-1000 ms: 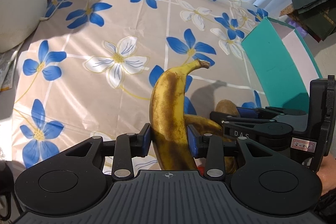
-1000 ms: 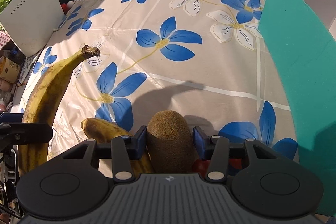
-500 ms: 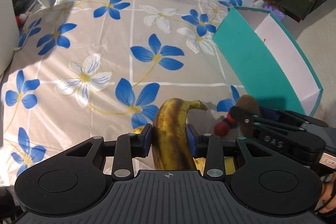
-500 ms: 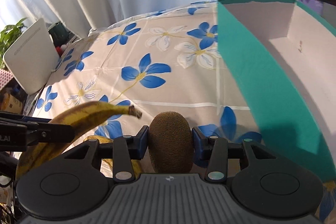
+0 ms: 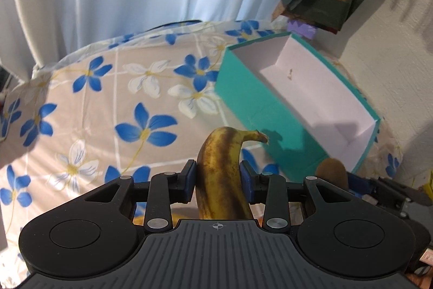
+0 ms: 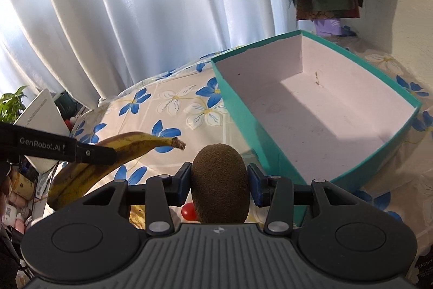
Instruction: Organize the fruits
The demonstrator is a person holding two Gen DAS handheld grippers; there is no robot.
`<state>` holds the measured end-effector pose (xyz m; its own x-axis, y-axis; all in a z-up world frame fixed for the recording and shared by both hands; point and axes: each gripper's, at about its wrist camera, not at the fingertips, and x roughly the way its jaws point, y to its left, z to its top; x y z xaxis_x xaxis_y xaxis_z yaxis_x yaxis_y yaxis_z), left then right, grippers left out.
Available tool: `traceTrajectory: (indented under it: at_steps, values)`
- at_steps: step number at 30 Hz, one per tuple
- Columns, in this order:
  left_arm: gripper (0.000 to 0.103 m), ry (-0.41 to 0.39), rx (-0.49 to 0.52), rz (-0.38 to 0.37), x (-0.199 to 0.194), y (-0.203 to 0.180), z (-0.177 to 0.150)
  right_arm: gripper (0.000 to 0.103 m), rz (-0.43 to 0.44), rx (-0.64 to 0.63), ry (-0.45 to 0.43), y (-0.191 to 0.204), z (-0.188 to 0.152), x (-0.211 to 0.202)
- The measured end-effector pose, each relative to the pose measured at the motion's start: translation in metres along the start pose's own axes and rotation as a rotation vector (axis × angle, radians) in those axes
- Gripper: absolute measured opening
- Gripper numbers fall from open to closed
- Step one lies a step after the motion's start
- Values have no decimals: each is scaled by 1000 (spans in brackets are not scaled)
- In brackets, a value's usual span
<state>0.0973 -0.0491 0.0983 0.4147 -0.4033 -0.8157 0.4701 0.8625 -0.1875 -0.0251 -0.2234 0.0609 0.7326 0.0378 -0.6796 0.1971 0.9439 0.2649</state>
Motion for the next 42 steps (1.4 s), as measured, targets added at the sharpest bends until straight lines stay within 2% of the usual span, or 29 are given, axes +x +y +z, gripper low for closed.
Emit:
traceTrajectory:
  at_steps: [6, 14, 23, 28, 32, 36, 39, 42]
  values:
    - [38, -30, 72, -37, 22, -45, 36, 43, -45, 38, -51, -19, -4, -24]
    - [38, 28, 149, -39, 94, -94, 63, 43, -114, 103, -91, -45, -6, -41]
    - [38, 87, 178, -43, 149, -118, 77, 43, -160, 165, -101, -62, -11, -46]
    - [38, 135, 175, 6, 181, -120, 76, 43, -169, 175, -93, -65, -12, -43]
    - [39, 108, 217, 46, 188, -127, 72, 43, -173, 181, -84, -66, -11, -39]
    - [40, 98, 195, 41, 187, -125, 73, 43, -174, 179, -85, -66, -10, -38]
    - [47, 84, 209, 64, 185, -126, 73, 43, -171, 177, -84, -65, -8, -37]
    - [48, 78, 231, 63, 181, -129, 70, 43, -172, 177, -79, -65, -8, -36]
